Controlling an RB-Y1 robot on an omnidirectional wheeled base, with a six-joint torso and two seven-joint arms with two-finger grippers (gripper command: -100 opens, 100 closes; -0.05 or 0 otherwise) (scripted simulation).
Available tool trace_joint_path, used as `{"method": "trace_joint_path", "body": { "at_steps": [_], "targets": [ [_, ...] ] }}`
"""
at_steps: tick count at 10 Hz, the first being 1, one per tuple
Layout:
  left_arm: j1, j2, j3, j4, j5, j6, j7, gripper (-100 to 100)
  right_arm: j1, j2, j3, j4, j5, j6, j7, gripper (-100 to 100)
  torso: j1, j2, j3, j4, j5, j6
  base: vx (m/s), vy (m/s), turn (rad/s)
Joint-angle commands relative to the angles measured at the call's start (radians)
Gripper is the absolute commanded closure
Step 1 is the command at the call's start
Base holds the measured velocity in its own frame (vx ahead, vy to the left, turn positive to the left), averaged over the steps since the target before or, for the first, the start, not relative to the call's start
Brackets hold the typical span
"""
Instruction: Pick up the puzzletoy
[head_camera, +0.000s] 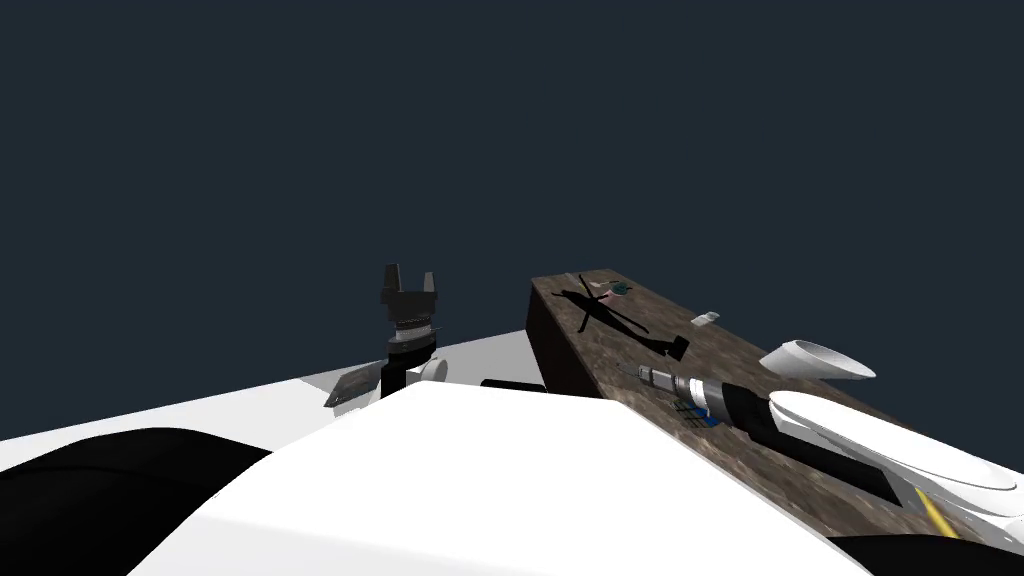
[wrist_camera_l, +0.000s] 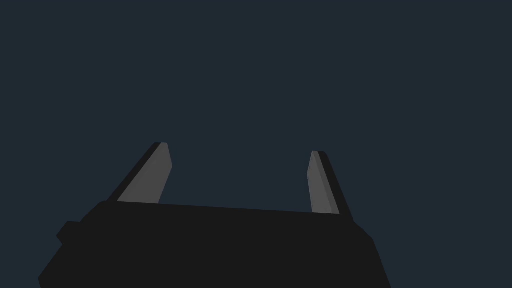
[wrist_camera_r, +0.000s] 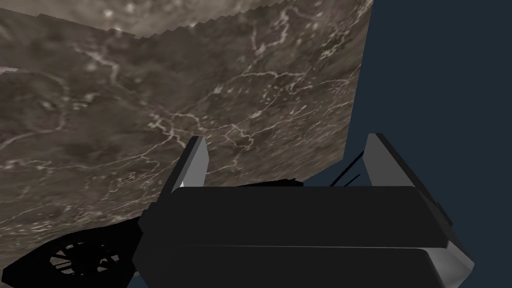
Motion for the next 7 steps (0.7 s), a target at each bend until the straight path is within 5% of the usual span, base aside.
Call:
{"method": "trace_joint_path", "body": {
  "at_steps": [1,7],
  "targets": [
    [0.000,0.000,0.000,0.000,0.000,0.000,0.000,0,0.008,-0.043,0.004,0.010,0.018,-0.005,-0.023,-100,0.000,0.000,0.000,0.000,0.000,0.000,-0.053,-0.041,0.144],
    [0.000,0.000,0.000,0.000,0.000,0.000,0.000,0,0.080,-0.207,0.030,0.098,0.151,-0.047,-0.155,-100,0.001,0.001,0.000,0.000,0.000,0.000,-0.074,-0.038,0.256]
  ]
}}
